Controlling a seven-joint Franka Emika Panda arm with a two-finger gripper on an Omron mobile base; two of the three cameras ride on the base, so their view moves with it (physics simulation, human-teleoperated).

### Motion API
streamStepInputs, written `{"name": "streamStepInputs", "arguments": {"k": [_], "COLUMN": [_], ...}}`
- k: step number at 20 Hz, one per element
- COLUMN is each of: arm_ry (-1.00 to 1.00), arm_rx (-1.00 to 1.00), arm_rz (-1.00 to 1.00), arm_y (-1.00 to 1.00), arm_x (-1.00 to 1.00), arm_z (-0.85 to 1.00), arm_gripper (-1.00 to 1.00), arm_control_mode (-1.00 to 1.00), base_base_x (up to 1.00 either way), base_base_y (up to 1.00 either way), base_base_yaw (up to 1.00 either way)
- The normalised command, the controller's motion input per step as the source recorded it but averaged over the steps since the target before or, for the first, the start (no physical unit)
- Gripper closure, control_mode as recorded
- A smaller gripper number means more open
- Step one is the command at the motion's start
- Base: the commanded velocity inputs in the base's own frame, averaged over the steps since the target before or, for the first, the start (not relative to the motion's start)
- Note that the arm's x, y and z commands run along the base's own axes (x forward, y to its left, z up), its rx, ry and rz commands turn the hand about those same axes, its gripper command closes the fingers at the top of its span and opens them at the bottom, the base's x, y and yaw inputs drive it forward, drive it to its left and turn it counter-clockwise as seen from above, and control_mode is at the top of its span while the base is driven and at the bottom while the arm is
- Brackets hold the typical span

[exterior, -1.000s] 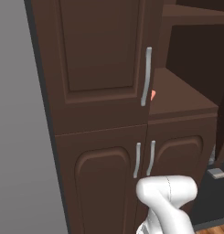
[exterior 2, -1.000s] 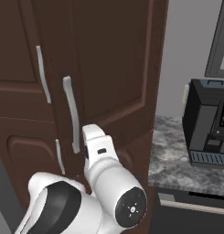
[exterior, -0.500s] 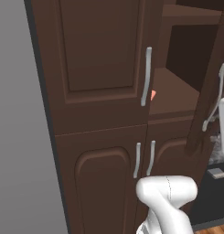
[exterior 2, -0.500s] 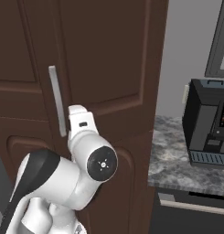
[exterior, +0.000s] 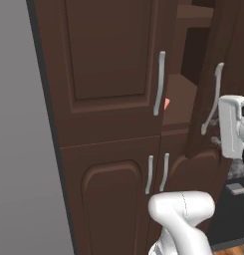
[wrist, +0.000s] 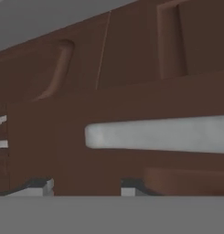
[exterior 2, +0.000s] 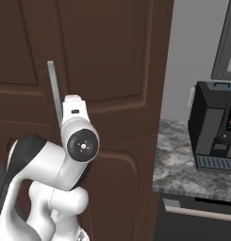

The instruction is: Pick up the bar soap and bar soap from the sink, and place them back in the cabinet, and close the cabinet doors.

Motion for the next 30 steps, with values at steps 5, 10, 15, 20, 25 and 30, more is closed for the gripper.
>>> {"name": "streamStepInputs", "arguments": {"k": [5, 10, 15, 20, 25, 30], "arm_ry": [-0.06, -0.06, -0.03, -0.01, 0.0, 0.0], "arm_rx": [0.0, 0.0, 0.0, 0.0, 0.0, 0.0], "arm_rz": [-0.12, -0.11, -0.09, -0.04, -0.02, 0.0], "arm_y": [0.41, 0.34, 0.16, 0.04, 0.01, 0.0], "arm_x": [0.63, 0.56, 0.46, 0.4, 0.37, 0.26], "arm_z": [0.0, 0.0, -0.06, -0.12, -0.11, -0.09], "arm_gripper": [-1.0, -1.0, -1.0, -1.0, -1.0, -1.0], "arm_control_mode": [-1.0, -1.0, -1.0, -1.0, -1.0, -1.0], "base_base_x": [0.0, 0.0, 0.0, 0.0, 0.0, 0.0], "base_base_y": [0.0, 0.0, 0.0, 0.0, 0.0, 0.0], "base_base_yaw": [0.0, 0.0, 0.0, 0.0, 0.0, 0.0]}}
